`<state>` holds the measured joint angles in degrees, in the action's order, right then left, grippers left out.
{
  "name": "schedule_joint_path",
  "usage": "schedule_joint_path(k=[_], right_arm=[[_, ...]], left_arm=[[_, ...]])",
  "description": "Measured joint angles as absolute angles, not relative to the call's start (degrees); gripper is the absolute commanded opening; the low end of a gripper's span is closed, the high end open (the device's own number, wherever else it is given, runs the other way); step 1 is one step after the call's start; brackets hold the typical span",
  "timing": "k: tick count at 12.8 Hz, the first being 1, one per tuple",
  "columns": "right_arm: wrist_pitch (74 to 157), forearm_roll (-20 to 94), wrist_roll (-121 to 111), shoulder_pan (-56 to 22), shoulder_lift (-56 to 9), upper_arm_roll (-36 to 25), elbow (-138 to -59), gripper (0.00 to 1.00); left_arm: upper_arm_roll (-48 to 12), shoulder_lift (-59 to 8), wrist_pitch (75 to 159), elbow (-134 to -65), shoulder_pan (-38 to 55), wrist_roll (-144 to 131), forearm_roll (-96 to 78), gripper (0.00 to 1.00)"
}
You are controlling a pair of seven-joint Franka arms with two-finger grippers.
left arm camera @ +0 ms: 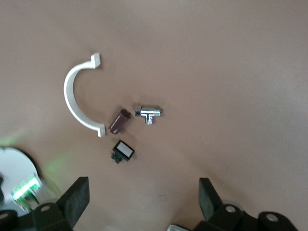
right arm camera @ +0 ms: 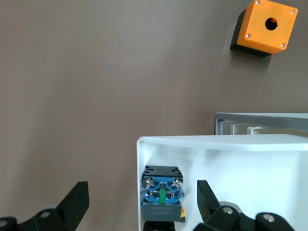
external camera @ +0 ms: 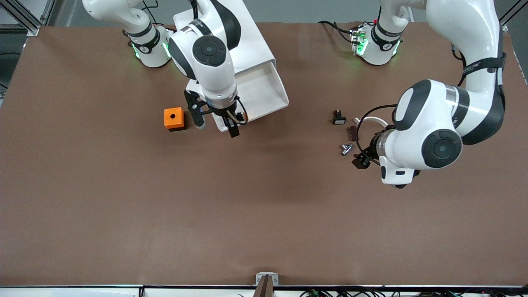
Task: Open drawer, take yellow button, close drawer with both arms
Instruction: 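Grasp the blue button block in the drawer with the right gripper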
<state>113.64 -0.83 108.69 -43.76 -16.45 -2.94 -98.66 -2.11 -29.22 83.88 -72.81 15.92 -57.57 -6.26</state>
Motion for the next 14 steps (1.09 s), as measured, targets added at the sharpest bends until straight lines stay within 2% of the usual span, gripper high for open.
schedule_joint_path(k=[1, 2, 7, 8, 9, 11, 14], right_arm=[[113.9, -1.1, 109.0, -44.1, -16.5, -2.9, -99.1, 0.93], [113.9, -1.2, 109.4, -44.4, -16.5, -3.0, -99.3, 0.86], [113.9, -1.4, 110.0, -45.6, -16.5, -3.0, -99.9, 0.20], [113.9, -1.4, 109.9, -45.6, -16.4, -3.0, -99.9, 0.11], [113.9, -1.4, 109.8, -45.6, -16.3, -3.1, -99.8, 0.07], [113.6, -1.4, 108.6, -45.6, -15.9, -3.3, -99.4, 0.07], [108.4, -1.4, 103.8, -44.2, -15.0, -4.2, -95.5, 0.04]], left_arm=[[-2.1, -28.5, 83.9, -72.8, 15.7, -55.5, -6.3, 1.00], [-2.3, -27.7, 83.9, -72.8, 15.7, -54.5, -6.3, 1.00], [-5.1, -26.3, 83.9, -73.2, 16.7, -54.0, -6.2, 1.00], [-5.4, -26.3, 83.9, -73.3, 16.7, -54.0, -6.2, 1.00], [-5.7, -26.3, 83.9, -73.4, 16.7, -54.0, -6.2, 1.00], [-5.9, -26.3, 84.5, -73.4, 16.7, -54.0, -6.2, 1.00], [-6.1, -26.9, 91.2, -74.0, 17.3, -54.0, -6.2, 1.00]])
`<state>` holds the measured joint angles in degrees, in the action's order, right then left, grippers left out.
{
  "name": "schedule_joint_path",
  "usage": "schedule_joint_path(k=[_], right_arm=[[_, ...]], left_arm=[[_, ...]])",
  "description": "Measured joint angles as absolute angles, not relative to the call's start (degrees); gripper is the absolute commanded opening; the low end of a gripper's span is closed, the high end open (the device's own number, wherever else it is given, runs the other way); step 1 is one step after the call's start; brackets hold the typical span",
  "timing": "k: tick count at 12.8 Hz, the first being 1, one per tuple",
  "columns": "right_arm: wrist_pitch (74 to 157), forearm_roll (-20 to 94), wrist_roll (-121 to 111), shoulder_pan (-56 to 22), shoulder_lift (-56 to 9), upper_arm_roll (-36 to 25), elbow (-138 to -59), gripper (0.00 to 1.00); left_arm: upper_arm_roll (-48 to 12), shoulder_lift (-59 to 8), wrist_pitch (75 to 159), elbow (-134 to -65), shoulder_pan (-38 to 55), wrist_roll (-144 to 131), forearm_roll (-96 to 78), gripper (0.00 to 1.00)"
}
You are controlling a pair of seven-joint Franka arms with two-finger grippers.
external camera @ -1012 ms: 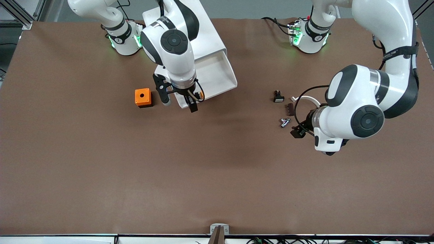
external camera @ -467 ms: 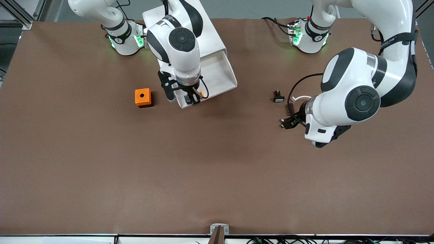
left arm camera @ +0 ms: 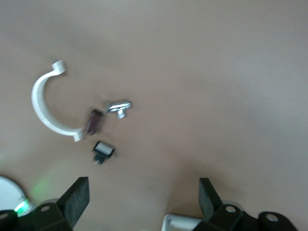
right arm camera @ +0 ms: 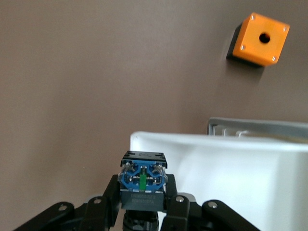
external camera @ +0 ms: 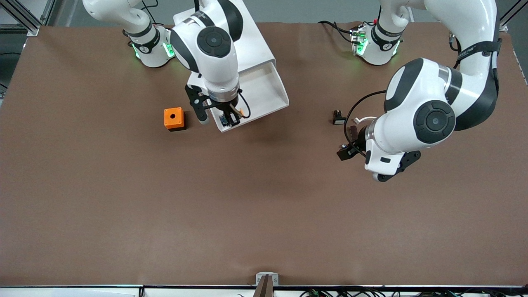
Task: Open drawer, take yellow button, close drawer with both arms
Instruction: 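Lift the button out with the right gripper while the left gripper releases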
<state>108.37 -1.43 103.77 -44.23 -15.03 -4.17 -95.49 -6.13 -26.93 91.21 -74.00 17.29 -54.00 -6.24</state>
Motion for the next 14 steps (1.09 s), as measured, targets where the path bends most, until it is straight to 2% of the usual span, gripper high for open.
schedule_joint_path(k=[5, 8, 12, 14], right_arm=[[99.6, 0.1, 81.6, -34.2, -14.0, -4.7, -88.6, 0.04], [96.0, 0.3, 63.2, -26.7, -12.9, -4.9, -87.5, 0.04], [96.3, 0.2, 42.2, -17.3, -12.8, -5.1, -88.2, 0.04], [100.6, 0.2, 31.1, -12.2, -13.2, -5.1, -90.7, 0.04]], left_arm=[[-6.8, -31.4, 101.6, -74.6, 22.4, -53.8, -2.7, 1.00], [-7.2, -34.1, 105.8, -75.0, 26.4, -53.5, -2.5, 1.00], [-7.3, -35.1, 106.6, -75.1, 32.5, -53.9, -2.4, 1.00], [-7.4, -35.1, 106.5, -75.7, 34.8, -55.8, -3.0, 1.00]])
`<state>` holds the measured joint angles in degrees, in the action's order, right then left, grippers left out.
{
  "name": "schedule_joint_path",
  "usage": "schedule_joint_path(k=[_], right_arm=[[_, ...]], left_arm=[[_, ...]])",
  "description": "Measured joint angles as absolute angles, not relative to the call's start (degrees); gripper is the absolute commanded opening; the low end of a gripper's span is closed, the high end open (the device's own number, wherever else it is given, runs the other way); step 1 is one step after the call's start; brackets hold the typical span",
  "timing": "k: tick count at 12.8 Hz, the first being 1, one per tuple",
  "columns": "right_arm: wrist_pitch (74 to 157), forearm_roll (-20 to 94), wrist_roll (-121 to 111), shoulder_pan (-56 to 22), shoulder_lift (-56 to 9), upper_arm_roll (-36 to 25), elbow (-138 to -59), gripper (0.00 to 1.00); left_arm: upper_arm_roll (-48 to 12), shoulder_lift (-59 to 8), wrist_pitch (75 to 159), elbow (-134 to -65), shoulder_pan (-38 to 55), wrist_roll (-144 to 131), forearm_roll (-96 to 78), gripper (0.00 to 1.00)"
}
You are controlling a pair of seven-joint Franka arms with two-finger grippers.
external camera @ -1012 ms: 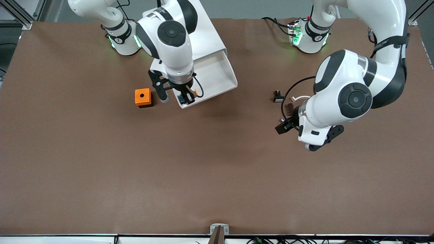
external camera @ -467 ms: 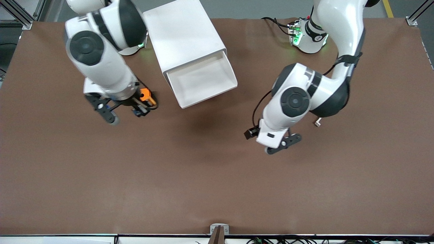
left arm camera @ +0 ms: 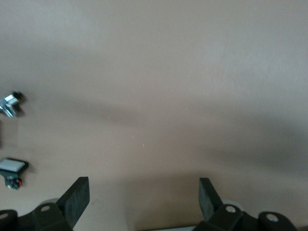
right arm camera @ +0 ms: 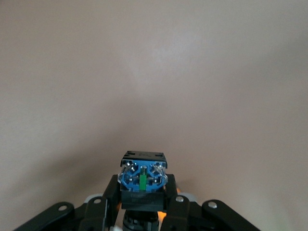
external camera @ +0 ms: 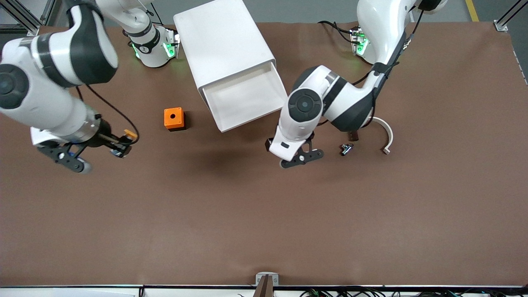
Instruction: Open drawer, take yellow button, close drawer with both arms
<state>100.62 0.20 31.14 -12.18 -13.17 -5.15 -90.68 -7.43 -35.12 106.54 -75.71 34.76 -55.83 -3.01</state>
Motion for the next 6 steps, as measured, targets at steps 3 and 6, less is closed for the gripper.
schedule_joint_path(k=[3, 6], right_arm=[[112.9, 0.2, 15.3, -5.1, -15.2, -5.2, -97.7, 0.04], [124.4, 0.2, 5.6, -0.7, -19.5, -5.1, -103.5, 0.04]], left_arm=[[-7.9, -35.2, 105.8, -76.9, 39.0, -61.8, -4.4, 1.00], [-9.6, -35.1, 104.3, -77.1, 43.1, -69.0, -4.5, 1.00]])
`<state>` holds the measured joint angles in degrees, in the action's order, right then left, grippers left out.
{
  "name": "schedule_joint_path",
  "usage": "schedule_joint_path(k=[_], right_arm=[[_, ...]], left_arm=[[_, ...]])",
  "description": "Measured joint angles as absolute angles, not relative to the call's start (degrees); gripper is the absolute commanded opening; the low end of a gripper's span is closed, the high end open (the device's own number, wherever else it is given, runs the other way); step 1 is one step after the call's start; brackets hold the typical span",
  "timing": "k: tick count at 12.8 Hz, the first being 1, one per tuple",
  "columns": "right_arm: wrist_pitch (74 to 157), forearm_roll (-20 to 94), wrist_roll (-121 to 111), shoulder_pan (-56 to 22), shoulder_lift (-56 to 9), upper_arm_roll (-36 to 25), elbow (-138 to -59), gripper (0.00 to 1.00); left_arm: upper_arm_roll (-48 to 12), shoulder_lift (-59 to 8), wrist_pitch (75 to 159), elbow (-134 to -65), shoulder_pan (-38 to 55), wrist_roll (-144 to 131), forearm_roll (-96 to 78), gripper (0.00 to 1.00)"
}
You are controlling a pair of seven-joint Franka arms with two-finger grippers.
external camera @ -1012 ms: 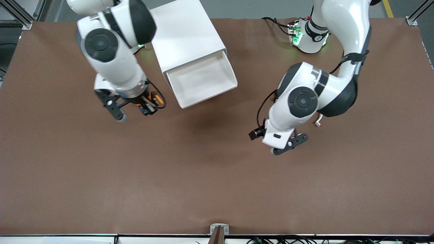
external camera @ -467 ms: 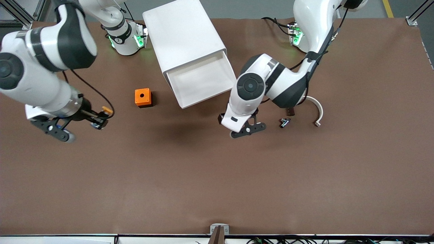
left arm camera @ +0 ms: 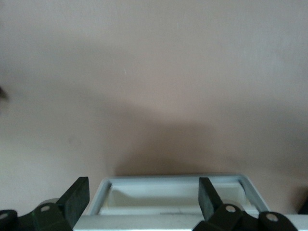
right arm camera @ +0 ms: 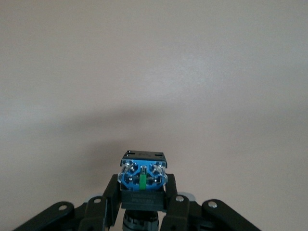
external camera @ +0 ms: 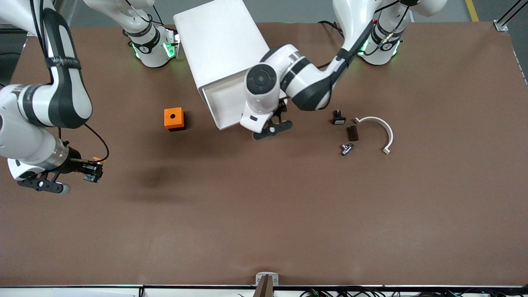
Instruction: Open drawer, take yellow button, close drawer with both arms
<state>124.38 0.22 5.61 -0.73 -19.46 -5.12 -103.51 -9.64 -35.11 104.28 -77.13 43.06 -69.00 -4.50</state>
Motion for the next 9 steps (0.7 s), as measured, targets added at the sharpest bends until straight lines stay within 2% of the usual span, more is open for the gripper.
schedule_joint_path(k=[9], right_arm=[[141.2, 0.3, -3.5, 2.4, -33.0, -4.9, -105.0, 0.04]], left_arm=[[-19.0, -35.1, 103.4, -79.4, 43.5, -78.5, -4.5, 1.00]])
